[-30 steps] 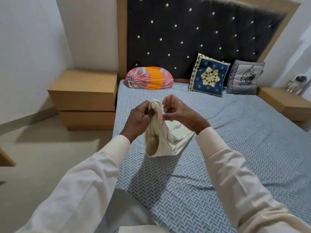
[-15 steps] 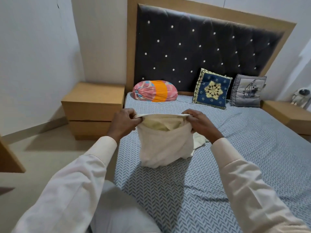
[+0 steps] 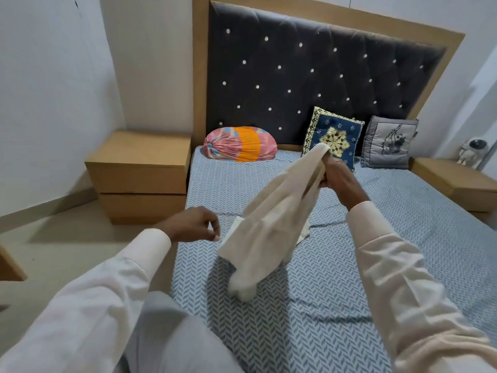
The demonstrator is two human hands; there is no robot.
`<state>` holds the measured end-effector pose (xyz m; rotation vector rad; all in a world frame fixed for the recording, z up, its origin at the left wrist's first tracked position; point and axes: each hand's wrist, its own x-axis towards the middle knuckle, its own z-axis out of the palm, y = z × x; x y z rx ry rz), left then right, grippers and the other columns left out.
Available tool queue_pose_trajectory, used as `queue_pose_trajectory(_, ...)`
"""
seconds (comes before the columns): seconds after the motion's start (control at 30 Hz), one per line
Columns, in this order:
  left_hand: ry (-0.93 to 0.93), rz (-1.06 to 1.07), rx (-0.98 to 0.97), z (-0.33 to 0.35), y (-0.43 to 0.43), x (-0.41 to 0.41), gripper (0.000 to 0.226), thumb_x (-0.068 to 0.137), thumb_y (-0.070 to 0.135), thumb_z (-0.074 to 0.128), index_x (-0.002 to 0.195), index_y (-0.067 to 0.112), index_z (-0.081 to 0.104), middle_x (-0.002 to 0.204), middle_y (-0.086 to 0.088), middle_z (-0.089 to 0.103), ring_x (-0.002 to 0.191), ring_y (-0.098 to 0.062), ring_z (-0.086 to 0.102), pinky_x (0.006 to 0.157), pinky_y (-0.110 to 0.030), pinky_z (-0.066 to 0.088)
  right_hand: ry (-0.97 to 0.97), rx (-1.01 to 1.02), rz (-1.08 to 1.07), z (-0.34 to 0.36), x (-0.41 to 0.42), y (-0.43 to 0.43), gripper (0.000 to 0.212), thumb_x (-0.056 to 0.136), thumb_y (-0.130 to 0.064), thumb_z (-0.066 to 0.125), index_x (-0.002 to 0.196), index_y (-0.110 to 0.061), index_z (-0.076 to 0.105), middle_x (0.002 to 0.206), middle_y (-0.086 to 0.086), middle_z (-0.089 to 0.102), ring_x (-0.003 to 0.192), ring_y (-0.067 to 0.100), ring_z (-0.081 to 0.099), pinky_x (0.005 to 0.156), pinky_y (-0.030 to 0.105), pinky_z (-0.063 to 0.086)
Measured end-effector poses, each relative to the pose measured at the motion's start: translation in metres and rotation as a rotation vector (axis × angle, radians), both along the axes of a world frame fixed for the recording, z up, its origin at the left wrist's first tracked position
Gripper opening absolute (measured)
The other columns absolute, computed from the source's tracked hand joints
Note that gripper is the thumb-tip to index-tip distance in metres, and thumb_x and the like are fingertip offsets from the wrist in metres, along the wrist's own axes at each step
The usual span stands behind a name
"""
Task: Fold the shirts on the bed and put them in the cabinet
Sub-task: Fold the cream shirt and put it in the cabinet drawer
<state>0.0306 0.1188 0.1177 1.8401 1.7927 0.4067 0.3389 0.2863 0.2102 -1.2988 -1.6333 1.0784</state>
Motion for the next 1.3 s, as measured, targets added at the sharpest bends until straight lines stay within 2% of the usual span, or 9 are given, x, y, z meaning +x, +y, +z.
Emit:
queue_pose_trajectory(0.1,-0.185,0.169,-0.111,-0.039,0.001,0.003,0.026,0.084,0.034,0.075,0.106,0.024,0.064,0.079,-0.006,0.073,0.063,-0.020,0.072,0.058,-0.034,0.060,0.103,-0.096,0.106,0.001,-0.001,-0.001,0.058,0.104,-0.055,0.031,0.120,-0.011,0.066,0.109,0.015,0.073,0.106,0.033,0.069,0.089,0.049,0.058)
queue_pose_trajectory(0.23,-0.139,0.103,-0.289,-0.066,0.011,0.050,0.108,0.069,0.055,0.083,0.151,0.033,0.017,0.126,-0.004,0.065,0.103,-0.021,0.068,0.078,-0.035,0.059,0.345,-0.183,0.313,0.009,-0.014,-0.013,0.058,0.103,-0.058,0.031,0.121,-0.014,0.065,0.112,0.010,0.072,0.107,0.028,0.069,0.094,0.047,0.055)
queue_pose_trajectory(0.37,-0.222,0.166,-0.099,-0.102,0.034,0.093,0.138,0.066,0.046,0.086,0.155,0.023,-0.017,0.141,0.002,0.046,0.126,-0.025,0.051,0.098,-0.034,0.044,0.660,-0.244,0.478,0.027,-0.029,-0.022,0.067,0.100,-0.059,0.028,0.135,-0.009,0.054,0.128,0.015,0.062,0.120,0.030,0.059,0.103,0.048,0.047)
queue_pose_trajectory(0.53,-0.307,0.404,0.321,-0.103,0.059,0.088,0.016,0.091,0.018,0.056,0.104,0.009,0.059,0.106,-0.012,0.058,0.093,-0.027,0.060,0.082,-0.035,0.045,0.995,-0.160,0.528,0.051,-0.035,-0.004,0.062,0.102,-0.056,0.029,0.135,-0.006,0.046,0.132,0.022,0.052,0.129,0.041,0.046,0.111,0.058,0.036)
queue_pose_trajectory(0.67,-0.283,0.565,0.646,-0.049,0.060,0.060,0.019,0.098,0.034,0.038,0.089,0.018,0.044,0.080,-0.009,0.061,0.071,-0.029,0.056,0.061,-0.041,0.043,1.174,0.002,0.262,0.056,0.008,0.035,0.063,0.095,-0.058,0.035,0.126,-0.009,0.058,0.130,0.024,0.058,0.130,0.046,0.048,0.108,0.066,0.035)
queue_pose_trajectory(0.8,-0.131,0.476,0.879,-0.033,0.045,0.053,0.010,0.100,0.030,0.045,0.103,0.022,0.050,0.084,-0.005,0.064,0.074,-0.029,0.060,0.059,-0.038,0.046,0.701,-0.100,-0.309,0.000,0.064,0.089,0.038,0.098,-0.042,0.046,0.122,-0.014,0.057,0.093,0.005,0.067,0.080,0.021,0.067,0.065,0.028,0.059)
queue_pose_trajectory(0.93,0.070,0.025,0.360,-0.100,0.031,0.081,0.031,0.091,0.049,0.037,0.112,0.032,0.052,0.094,-0.006,0.069,0.087,-0.026,0.066,0.069,-0.035,0.047,-0.031,-0.326,-0.731,-0.135,0.105,0.087,0.065,0.081,-0.024,0.064,0.137,-0.009,0.036,0.136,0.020,0.043,0.117,0.036,0.051,0.096,0.044,0.048)
queue_pose_trajectory(1.17,0.394,0.168,-0.170,-0.219,0.006,0.060,0.088,0.087,0.032,0.057,0.155,0.036,0.001,0.157,-0.013,0.016,0.136,-0.035,0.038,0.103,-0.042,0.044,-0.127,-0.684,-0.167,-0.299,0.066,-0.013,0.021,0.081,-0.008,0.069,0.073,-0.009,0.049,0.055,0.012,0.045,0.043,0.015,0.041,0.049,0.028,0.032)
queue_pose_trajectory(1.3,0.351,0.249,-0.245,-0.222,0.004,0.038,0.051,0.094,0.027,0.047,0.145,0.024,0.038,0.128,-0.011,0.056,0.114,-0.029,0.057,0.091,-0.039,0.050,-0.131,-0.664,-0.180,-0.312,0.030,-0.038,0.044,0.072,-0.038,0.085,0.077,-0.010,0.050,0.052,0.007,0.050,0.041,0.019,0.048,0.040,0.025,0.038)
